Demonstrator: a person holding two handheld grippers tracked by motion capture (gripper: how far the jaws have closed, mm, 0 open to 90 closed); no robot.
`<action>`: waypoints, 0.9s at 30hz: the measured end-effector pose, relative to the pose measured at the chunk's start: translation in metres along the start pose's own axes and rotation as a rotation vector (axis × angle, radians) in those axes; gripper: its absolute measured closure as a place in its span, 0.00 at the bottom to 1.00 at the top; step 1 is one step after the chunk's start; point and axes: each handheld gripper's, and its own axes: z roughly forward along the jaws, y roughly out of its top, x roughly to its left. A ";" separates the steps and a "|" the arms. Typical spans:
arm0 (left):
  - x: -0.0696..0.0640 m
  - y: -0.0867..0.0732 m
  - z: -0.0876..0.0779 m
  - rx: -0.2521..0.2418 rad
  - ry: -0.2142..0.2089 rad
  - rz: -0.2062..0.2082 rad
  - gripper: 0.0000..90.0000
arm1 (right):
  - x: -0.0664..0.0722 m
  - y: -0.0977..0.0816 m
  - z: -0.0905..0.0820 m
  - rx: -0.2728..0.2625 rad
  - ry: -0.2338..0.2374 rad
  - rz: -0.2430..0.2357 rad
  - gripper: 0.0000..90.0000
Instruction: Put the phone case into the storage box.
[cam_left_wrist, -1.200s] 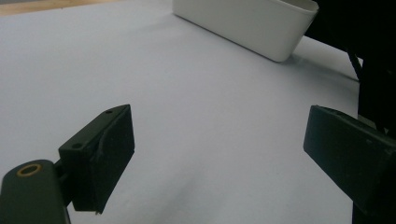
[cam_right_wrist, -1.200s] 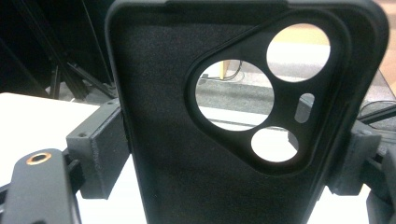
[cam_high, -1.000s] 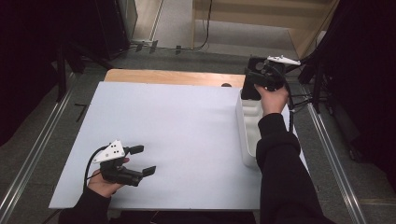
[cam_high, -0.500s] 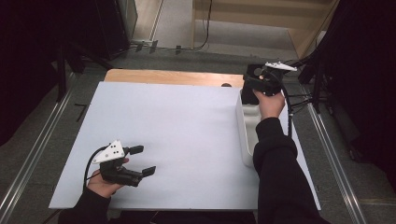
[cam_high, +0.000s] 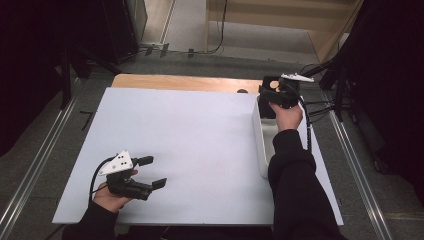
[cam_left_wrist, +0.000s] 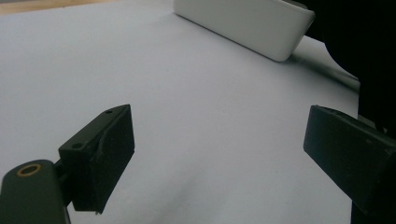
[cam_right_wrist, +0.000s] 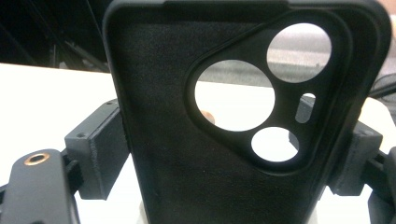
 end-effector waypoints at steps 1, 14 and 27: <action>0.000 0.000 0.000 0.000 0.000 0.000 0.10 | 0.000 -0.001 0.001 0.009 -0.002 0.000 0.15; 0.000 0.000 0.000 -0.002 -0.002 -0.001 0.10 | -0.001 0.000 0.003 0.027 0.008 -0.002 0.00; 0.001 0.001 0.002 -0.001 -0.010 -0.004 0.10 | -0.007 0.006 -0.006 -0.003 0.040 0.012 0.00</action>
